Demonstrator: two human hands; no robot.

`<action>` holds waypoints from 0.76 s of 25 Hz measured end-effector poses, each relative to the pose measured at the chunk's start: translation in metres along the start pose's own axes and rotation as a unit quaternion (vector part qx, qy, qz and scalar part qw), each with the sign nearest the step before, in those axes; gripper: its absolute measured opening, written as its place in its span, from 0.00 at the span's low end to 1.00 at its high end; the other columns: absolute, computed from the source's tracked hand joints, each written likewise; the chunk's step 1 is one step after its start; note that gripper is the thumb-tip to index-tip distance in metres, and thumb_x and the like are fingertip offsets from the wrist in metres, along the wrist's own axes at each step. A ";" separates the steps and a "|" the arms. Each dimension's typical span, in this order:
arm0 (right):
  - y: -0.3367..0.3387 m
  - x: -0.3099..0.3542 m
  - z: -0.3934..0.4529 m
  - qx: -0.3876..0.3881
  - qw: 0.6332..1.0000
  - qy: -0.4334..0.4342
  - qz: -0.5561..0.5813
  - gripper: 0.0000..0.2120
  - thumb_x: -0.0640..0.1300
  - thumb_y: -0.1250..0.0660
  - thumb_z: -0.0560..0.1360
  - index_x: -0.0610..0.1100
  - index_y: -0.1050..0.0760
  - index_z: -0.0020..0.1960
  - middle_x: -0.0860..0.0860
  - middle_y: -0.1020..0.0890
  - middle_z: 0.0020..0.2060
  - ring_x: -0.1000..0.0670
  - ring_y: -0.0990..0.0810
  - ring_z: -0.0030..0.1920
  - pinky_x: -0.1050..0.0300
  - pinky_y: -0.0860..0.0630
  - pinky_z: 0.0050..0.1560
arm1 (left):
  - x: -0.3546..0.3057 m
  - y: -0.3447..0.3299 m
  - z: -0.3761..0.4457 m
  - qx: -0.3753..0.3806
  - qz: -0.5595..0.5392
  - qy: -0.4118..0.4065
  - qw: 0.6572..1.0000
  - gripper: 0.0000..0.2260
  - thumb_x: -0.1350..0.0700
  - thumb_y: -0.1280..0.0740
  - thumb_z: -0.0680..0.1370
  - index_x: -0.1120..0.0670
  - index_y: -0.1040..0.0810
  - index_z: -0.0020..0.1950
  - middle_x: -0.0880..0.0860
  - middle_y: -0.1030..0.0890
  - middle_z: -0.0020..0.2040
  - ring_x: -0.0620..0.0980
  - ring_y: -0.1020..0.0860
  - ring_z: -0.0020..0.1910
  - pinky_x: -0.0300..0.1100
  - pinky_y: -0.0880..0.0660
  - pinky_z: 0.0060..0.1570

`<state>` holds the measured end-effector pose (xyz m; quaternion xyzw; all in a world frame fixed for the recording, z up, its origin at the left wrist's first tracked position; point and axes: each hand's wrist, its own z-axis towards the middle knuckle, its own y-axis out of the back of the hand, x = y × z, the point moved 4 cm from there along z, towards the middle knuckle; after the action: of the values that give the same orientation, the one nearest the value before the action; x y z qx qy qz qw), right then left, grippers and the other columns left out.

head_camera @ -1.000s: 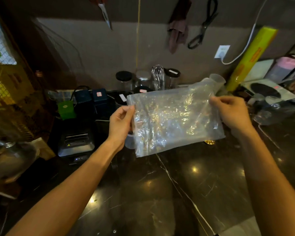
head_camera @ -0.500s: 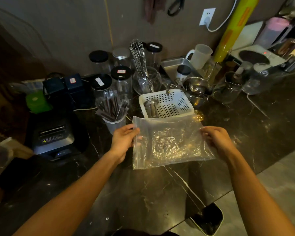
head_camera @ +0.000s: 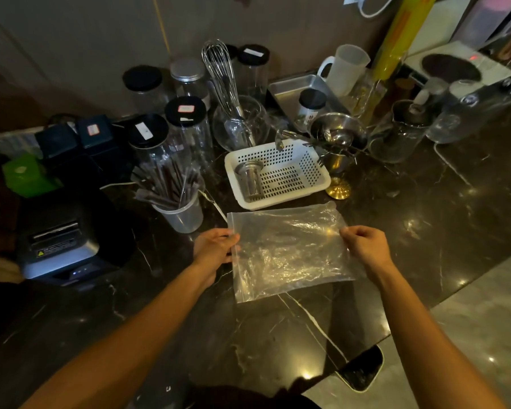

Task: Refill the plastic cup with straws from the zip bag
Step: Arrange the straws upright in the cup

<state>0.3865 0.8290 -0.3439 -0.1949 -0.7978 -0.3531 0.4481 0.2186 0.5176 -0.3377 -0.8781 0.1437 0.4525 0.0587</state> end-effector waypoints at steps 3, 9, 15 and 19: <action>0.004 -0.007 0.014 -0.005 1.000 -0.008 -0.016 0.15 0.43 0.28 0.81 0.30 0.17 0.45 0.41 0.19 0.35 0.45 0.23 0.37 0.49 0.25 0.42 | 0.005 -0.009 0.012 -0.002 0.020 0.015 1.000 0.10 0.61 0.26 0.78 0.60 0.18 0.59 0.61 0.14 0.53 0.56 0.13 0.49 0.42 0.15 0.37; 0.008 -0.018 0.034 -0.019 0.996 -0.011 -0.088 0.13 0.44 0.29 0.81 0.42 0.17 0.39 0.46 0.16 0.33 0.48 0.20 0.36 0.52 0.23 0.41 | 0.009 -0.026 0.028 -0.003 0.036 0.039 0.999 0.06 0.62 0.28 0.79 0.60 0.17 0.55 0.58 0.15 0.51 0.56 0.15 0.51 0.48 0.15 0.46; 0.005 -0.010 0.039 -0.013 0.980 0.024 -0.196 0.12 0.47 0.32 0.83 0.42 0.15 0.47 0.45 0.14 0.40 0.44 0.16 0.43 0.48 0.20 0.48 | 0.014 -0.027 0.036 0.010 0.097 0.029 0.995 0.08 0.61 0.30 0.80 0.62 0.18 0.58 0.57 0.16 0.45 0.50 0.16 0.42 0.36 0.18 0.35; -0.003 -0.009 0.040 -0.028 0.969 0.025 -0.244 0.12 0.47 0.33 0.83 0.40 0.16 0.56 0.40 0.13 0.49 0.39 0.15 0.50 0.48 0.21 0.50 | 0.014 -0.022 0.038 0.024 0.086 0.024 0.996 0.11 0.61 0.29 0.80 0.62 0.19 0.60 0.61 0.15 0.53 0.53 0.15 0.48 0.41 0.16 0.44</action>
<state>0.3665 0.8571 -0.3670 0.0025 -0.7996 -0.4787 0.3626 0.2036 0.5449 -0.3714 -0.8715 0.2310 0.4310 0.0371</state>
